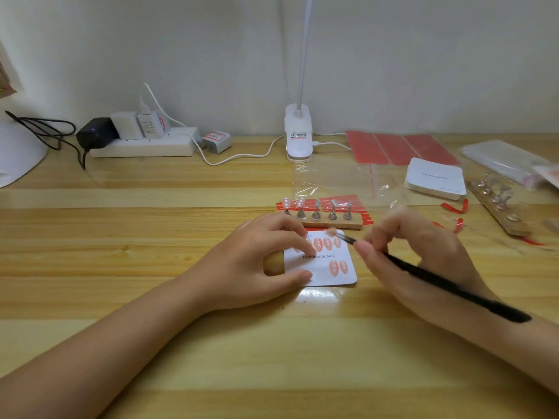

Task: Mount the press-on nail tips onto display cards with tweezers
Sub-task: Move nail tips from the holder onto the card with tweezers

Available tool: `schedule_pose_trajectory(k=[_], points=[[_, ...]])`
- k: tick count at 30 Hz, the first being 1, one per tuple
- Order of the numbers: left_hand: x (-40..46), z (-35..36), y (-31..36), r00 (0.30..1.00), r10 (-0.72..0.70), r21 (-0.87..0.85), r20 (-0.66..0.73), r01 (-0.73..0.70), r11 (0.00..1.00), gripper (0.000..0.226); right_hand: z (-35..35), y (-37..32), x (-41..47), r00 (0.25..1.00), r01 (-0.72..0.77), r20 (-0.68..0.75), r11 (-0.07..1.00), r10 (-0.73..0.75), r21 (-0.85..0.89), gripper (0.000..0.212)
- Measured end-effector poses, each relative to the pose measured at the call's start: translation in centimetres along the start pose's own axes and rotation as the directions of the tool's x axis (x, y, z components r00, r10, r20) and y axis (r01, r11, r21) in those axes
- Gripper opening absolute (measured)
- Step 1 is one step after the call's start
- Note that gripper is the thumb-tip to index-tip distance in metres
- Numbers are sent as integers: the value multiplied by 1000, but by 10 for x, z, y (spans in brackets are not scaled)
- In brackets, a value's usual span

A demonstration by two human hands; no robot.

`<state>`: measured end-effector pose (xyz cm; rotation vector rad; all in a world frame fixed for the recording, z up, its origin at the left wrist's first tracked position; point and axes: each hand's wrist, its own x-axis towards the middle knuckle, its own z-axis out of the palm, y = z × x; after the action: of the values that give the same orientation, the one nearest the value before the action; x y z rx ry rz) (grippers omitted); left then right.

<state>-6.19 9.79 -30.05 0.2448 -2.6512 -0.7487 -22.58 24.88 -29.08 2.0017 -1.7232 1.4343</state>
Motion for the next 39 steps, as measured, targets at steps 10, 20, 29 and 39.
schedule_pose_trajectory(k=[10,20,29,39], points=[[0,1,1,1000,0,-15,-14,0,1000,27,3,5,-9,982,123,160,978,-96,-169,20],[0,1,1,1000,-3,-14,-11,2,1000,27,4,5,-6,952,239,234,956,-195,-173,28],[0,1,1,1000,-2,-16,-12,2,1000,27,4,5,-6,943,262,256,950,-214,-169,28],[0,0,1,1000,-5,-13,0,5,1000,28,2,6,-8,944,263,251,946,-212,-191,24]])
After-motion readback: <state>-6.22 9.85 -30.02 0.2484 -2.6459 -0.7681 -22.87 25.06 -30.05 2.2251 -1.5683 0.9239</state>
